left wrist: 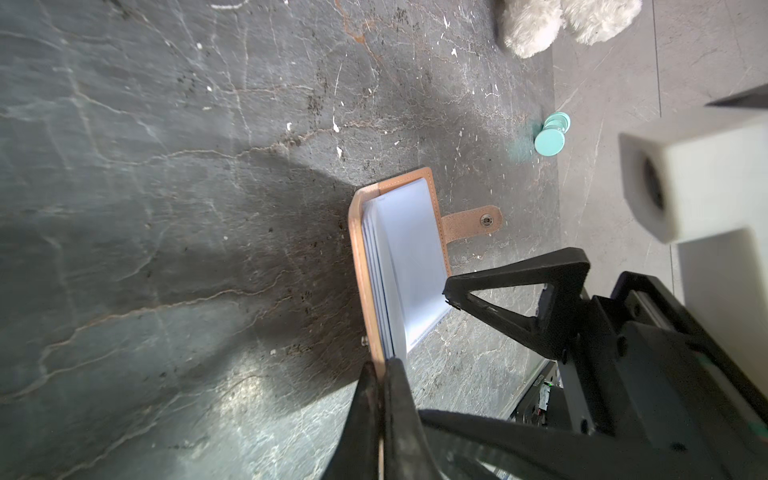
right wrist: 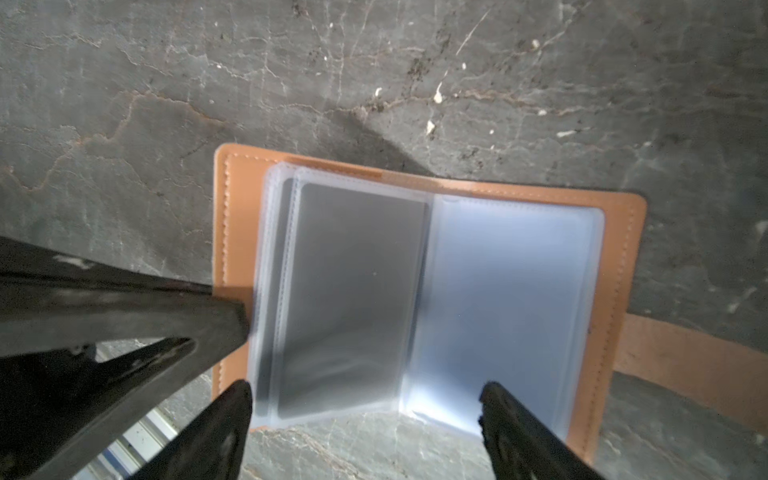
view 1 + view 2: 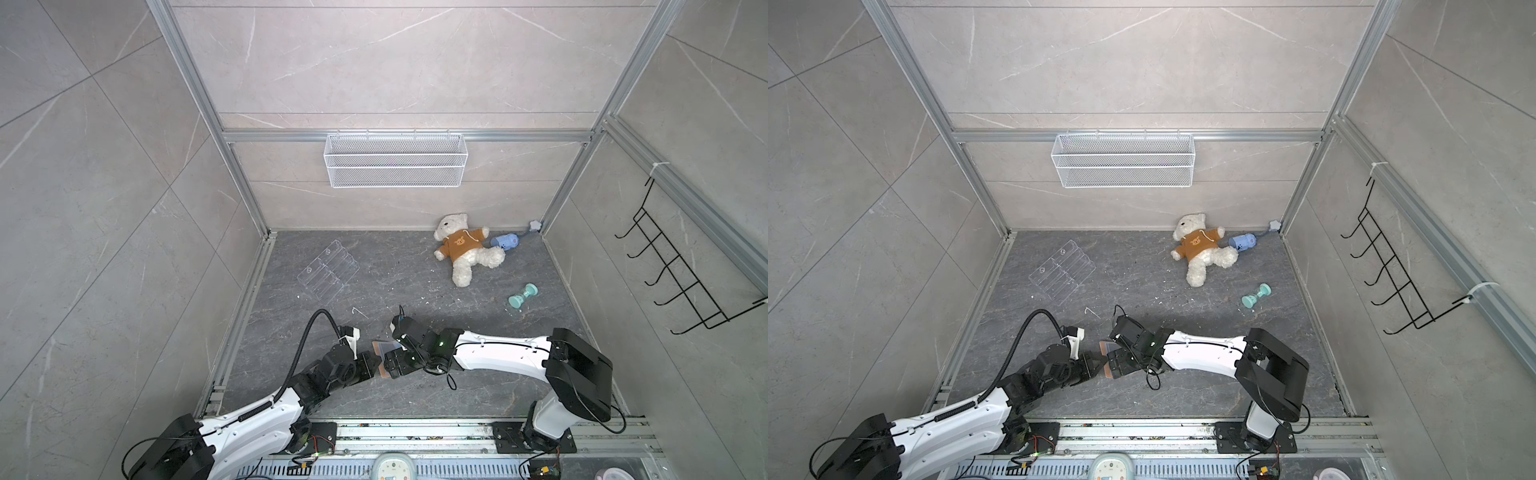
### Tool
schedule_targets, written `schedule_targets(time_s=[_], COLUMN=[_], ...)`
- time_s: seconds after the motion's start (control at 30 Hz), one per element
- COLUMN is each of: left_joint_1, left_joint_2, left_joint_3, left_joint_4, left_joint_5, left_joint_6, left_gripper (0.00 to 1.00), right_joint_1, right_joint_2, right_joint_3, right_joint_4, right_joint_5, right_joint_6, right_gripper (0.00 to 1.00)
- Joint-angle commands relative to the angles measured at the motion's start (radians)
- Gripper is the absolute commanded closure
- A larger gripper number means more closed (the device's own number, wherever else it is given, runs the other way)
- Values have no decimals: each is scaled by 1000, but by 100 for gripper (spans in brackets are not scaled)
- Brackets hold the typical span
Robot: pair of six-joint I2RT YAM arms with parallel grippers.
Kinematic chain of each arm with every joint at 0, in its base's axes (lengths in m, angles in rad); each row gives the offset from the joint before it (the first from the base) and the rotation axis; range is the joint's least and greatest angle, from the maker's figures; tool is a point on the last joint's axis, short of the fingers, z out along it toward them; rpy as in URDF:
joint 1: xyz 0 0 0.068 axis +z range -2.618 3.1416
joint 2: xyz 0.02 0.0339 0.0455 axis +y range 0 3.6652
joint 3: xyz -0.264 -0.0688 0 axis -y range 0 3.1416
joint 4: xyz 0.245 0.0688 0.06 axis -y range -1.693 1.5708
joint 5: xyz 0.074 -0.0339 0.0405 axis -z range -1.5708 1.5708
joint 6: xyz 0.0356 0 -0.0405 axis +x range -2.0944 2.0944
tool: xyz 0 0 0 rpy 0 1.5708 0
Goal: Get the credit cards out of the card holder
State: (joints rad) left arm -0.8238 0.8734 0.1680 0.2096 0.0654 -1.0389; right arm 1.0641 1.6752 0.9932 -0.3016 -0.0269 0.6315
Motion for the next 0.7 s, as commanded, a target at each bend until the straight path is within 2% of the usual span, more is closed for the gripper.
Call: schedule_targets(time_s=[0.0, 0.67], left_joint_1=[2, 2], left_joint_2=[-11, 36], left_joint_3=[10, 32], left_joint_4=[17, -47], left_joint_5=[11, -8], left_joint_6=[25, 58], left_gripper=[100, 100], right_joint_1=[5, -30], right_joint_2=[22, -6], right_joint_3=[23, -16], right_joint_4=[-4, -27], right_joint_5=[-3, 55], right_joint_6=[-6, 34], right_gripper=[13, 22])
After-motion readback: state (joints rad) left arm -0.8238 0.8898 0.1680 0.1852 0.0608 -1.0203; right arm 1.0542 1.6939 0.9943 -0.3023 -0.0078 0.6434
